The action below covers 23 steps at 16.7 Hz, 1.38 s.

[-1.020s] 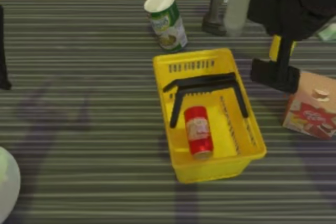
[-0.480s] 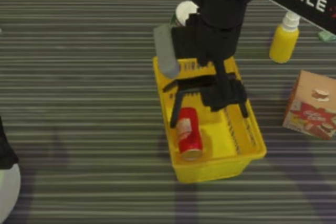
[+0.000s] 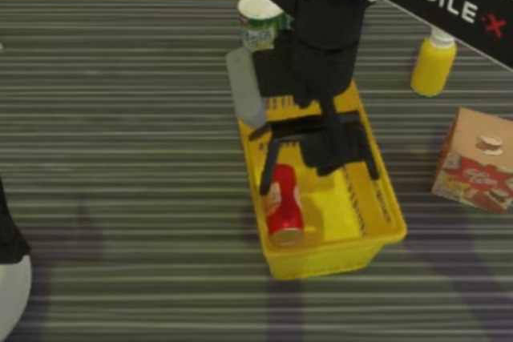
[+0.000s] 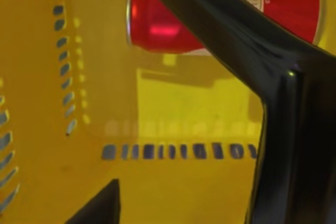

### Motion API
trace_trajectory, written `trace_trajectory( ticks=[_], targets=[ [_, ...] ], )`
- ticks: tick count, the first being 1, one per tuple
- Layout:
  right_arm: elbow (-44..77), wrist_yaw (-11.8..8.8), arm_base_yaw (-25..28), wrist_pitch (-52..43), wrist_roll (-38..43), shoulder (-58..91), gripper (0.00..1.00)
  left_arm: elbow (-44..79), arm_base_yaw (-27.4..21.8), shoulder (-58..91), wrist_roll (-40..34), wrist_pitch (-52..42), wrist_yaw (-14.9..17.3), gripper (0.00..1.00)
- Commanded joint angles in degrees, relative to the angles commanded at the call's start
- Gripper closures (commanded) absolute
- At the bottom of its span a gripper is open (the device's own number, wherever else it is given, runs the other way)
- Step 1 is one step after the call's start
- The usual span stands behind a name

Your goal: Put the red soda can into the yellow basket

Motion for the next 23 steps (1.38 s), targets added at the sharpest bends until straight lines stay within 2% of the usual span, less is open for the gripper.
trace_trajectory(
  ticks=[10, 23],
  targets=[
    [-5.3, 0.0, 0.3, 4.8, 0.0, -0.5, 0.00, 0.0, 0.0, 0.0, 0.0, 0.0, 0.0, 0.00],
    [-5.3, 0.0, 0.3, 4.8, 0.0, -0.5, 0.98, 0.0, 0.0, 0.0, 0.0, 0.0, 0.0, 0.00]
  ],
)
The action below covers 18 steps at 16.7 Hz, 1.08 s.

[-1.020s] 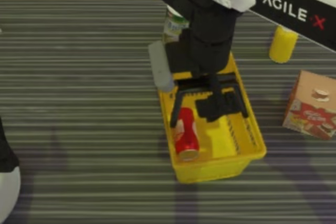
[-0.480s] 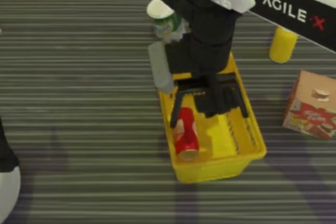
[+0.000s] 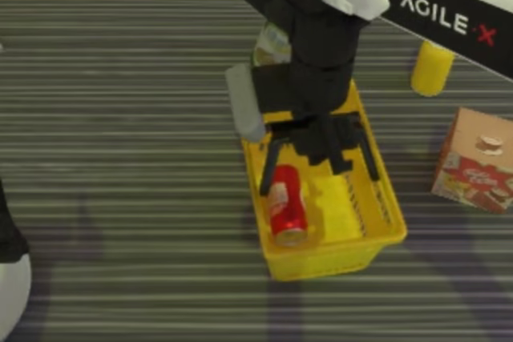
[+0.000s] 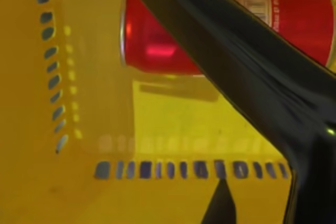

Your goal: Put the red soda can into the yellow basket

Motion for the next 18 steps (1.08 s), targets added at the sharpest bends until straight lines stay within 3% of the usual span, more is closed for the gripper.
trace_trajectory(
  ticks=[18],
  targets=[
    [0.0, 0.0, 0.0, 0.0, 0.0, 0.0, 1.00, 0.0, 0.0, 0.0, 0.0, 0.0, 0.0, 0.00]
  ],
)
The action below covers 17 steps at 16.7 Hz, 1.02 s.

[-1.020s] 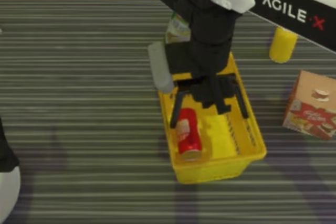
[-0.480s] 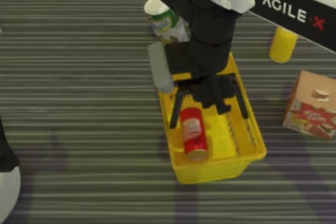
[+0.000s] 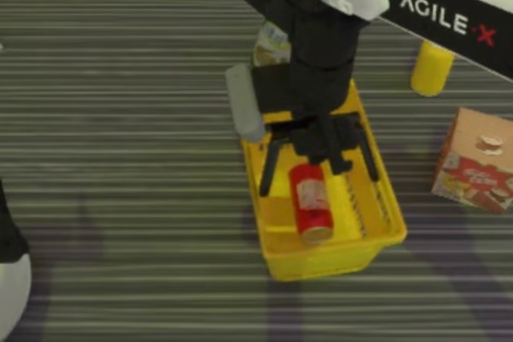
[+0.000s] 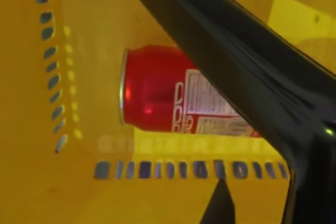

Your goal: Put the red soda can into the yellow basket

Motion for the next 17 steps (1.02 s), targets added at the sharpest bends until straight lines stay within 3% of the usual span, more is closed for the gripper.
trace_trajectory(
  ticks=[14, 17],
  targets=[
    [0.2, 0.0, -0.1, -0.2, 0.0, 0.0, 1.00, 0.0, 0.0, 0.0, 0.0, 0.0, 0.0, 0.00],
    [3.2, 0.0, -0.7, -3.9, -0.7, -0.3, 1.00, 0.0, 0.0, 0.0, 0.0, 0.0, 0.0, 0.00]
  ],
)
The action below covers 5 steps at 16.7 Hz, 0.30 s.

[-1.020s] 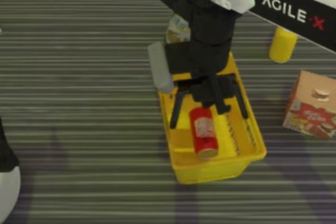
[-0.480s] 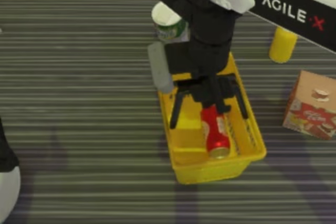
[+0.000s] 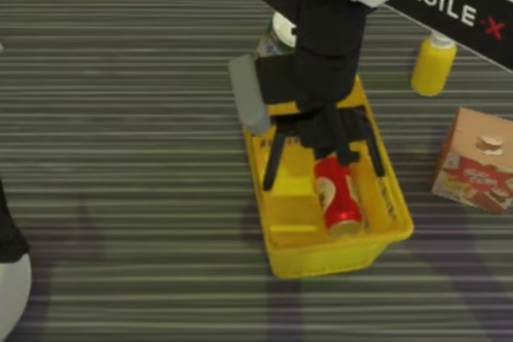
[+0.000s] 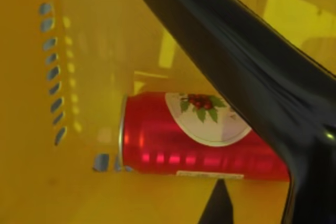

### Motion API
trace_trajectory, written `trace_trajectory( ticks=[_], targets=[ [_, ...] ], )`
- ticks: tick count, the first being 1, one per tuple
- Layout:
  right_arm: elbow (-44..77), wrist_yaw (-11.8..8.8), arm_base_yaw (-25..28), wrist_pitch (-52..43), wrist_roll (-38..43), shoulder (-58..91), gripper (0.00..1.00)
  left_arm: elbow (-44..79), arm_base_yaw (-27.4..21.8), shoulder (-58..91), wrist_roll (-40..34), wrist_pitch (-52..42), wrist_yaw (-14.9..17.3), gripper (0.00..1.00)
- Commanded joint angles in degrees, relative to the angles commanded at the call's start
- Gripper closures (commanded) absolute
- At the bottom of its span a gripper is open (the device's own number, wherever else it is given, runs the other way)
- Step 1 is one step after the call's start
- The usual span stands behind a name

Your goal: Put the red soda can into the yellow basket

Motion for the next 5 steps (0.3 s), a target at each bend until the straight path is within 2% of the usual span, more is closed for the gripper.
trace_trajectory(
  ticks=[5],
  targets=[
    [5.6, 0.0, -1.0, -6.5, -1.4, -1.2, 1.00, 0.0, 0.0, 0.0, 0.0, 0.0, 0.0, 0.00]
  ],
)
